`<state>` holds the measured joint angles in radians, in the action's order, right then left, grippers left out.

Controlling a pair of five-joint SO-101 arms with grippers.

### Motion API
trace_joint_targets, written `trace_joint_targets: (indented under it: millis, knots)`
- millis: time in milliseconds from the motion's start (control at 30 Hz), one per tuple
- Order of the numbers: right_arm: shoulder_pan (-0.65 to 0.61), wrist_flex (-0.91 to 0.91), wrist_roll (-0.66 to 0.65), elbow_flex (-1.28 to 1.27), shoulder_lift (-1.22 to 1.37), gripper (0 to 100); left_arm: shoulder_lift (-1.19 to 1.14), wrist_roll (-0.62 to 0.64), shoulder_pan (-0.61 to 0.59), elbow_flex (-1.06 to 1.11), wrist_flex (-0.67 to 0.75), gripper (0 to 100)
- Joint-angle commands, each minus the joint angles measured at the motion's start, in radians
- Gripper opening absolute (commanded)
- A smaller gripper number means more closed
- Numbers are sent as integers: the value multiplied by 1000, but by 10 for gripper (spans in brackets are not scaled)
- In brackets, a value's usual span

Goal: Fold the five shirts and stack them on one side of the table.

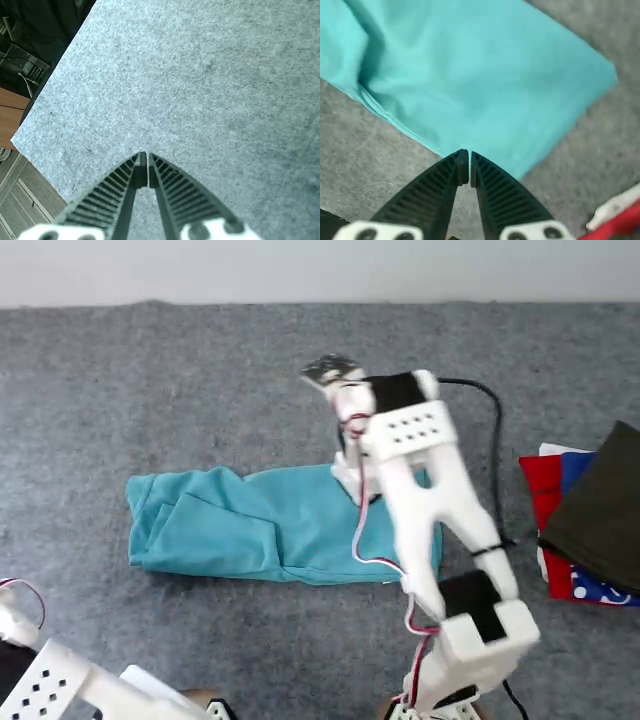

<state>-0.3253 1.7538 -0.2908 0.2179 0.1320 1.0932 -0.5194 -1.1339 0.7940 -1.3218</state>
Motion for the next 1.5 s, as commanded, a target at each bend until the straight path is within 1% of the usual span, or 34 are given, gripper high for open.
trace_joint_targets:
  millis: [0,133,200,300,467,733,800,867,967,1000,1067,1133,1200,1400,1467]
  knots:
    - [59,-21,25,-43,-85,130,11,8,5,-5,9,15]
    - [104,-125,170,-103,-58,335,3,8,5,-1,9,15]
    - [111,-188,275,-137,-31,383,6,6,6,27,17,15]
    - [111,-269,390,-178,21,388,9,5,6,67,18,15]
    - [113,-317,457,-196,137,388,9,5,6,76,18,15]
    - [131,-344,457,-192,349,381,9,5,6,73,18,15]
    - [139,-335,453,-192,377,332,9,5,6,74,18,15]
    - [148,-321,405,-192,389,231,9,5,6,76,18,15]
    - [157,-298,298,-192,392,42,9,5,6,76,18,15]
    - [168,-285,279,-192,392,0,9,5,6,77,18,15]
    - [206,-255,270,-186,389,30,9,5,6,77,18,15]
    - [263,-232,259,-170,378,5,9,5,6,76,18,15]
    - [329,-213,186,-152,352,10,9,5,6,74,18,15]
    - [529,-157,-89,-61,260,9,9,5,6,70,17,15]
    - [561,-124,-147,-21,245,9,9,6,6,70,17,15]
